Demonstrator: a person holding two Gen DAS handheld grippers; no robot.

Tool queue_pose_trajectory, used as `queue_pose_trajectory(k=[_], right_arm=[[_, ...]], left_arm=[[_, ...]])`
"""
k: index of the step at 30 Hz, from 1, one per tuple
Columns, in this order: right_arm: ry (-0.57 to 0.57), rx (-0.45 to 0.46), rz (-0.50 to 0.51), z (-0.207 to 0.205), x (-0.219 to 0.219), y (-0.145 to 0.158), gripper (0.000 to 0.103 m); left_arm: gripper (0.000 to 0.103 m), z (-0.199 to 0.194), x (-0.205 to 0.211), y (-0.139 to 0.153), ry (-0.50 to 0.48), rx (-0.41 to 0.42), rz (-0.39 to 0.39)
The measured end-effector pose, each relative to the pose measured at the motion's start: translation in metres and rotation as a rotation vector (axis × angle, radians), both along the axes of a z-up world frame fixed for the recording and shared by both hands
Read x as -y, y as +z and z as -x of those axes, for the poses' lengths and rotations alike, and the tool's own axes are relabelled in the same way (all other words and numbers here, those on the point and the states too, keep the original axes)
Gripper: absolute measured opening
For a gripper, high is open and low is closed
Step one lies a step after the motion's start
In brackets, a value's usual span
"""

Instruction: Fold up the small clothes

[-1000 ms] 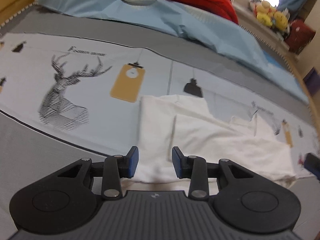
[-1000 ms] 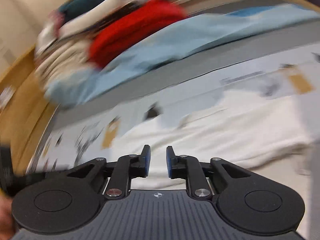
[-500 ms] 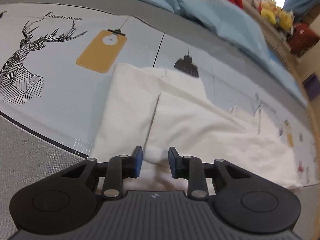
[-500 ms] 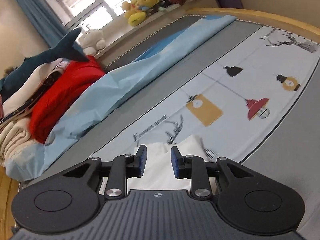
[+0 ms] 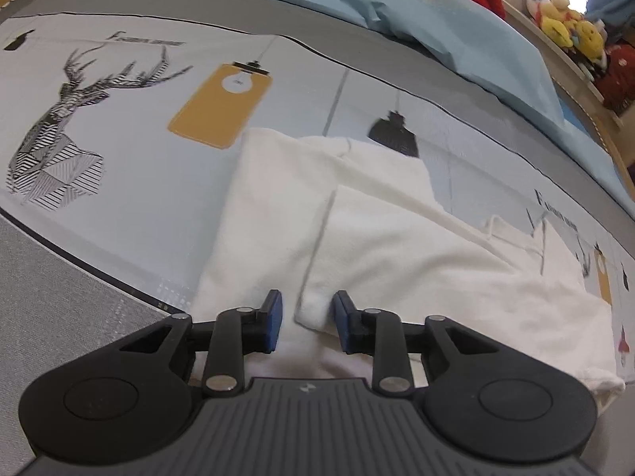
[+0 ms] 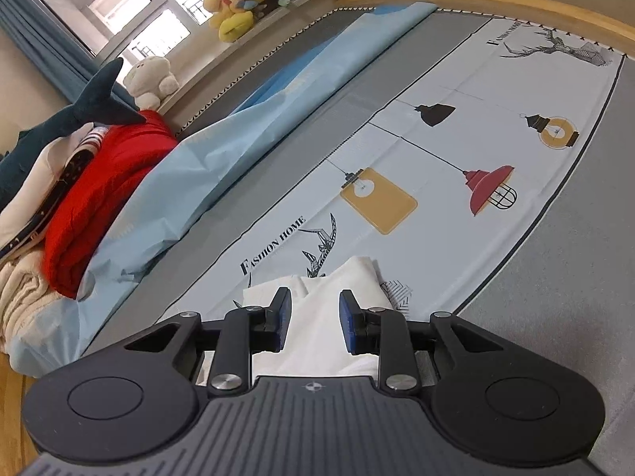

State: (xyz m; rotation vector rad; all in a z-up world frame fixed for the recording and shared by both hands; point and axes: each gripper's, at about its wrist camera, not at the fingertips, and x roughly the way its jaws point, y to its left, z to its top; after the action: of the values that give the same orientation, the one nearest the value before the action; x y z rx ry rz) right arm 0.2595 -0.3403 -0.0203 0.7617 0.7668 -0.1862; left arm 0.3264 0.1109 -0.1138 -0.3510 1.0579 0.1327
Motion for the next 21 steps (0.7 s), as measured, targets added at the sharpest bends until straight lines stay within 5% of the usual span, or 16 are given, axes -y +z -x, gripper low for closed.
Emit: queue_pose_trajectory(k=[2, 8, 11, 14, 18, 21], right_arm=[[-0.002, -0.002, 0.006, 0.000, -0.001, 0.000, 0.029], [-0.002, -0.006, 0.017, -0.002, -0.007, 0.001, 0.029], [-0.004, -0.010, 0.019, -0.002, -0.010, 0.000, 0.029], [-0.004, -0.039, 0.003, -0.003, -0.012, -0.007, 0.029], [0.015, -0.126, -0.039, -0.006, -0.018, -0.028, 0.029], [0.029, -0.214, -0.095, -0.009, -0.024, -0.051, 0.032]], left_arm=[[0.004, 0.002, 0.002, 0.005, -0.013, 0.016, -0.020], [0.002, 0.021, -0.010, 0.064, 0.009, 0.171, -0.058], [0.003, 0.030, -0.028, 0.071, 0.101, 0.124, -0.183], [0.004, 0.025, -0.049, 0.047, 0.116, -0.039, -0.105], [0.009, 0.029, -0.050, 0.061, 0.127, 0.030, -0.168], [0.010, 0.026, -0.049, 0.066, 0.103, 0.058, -0.137]])
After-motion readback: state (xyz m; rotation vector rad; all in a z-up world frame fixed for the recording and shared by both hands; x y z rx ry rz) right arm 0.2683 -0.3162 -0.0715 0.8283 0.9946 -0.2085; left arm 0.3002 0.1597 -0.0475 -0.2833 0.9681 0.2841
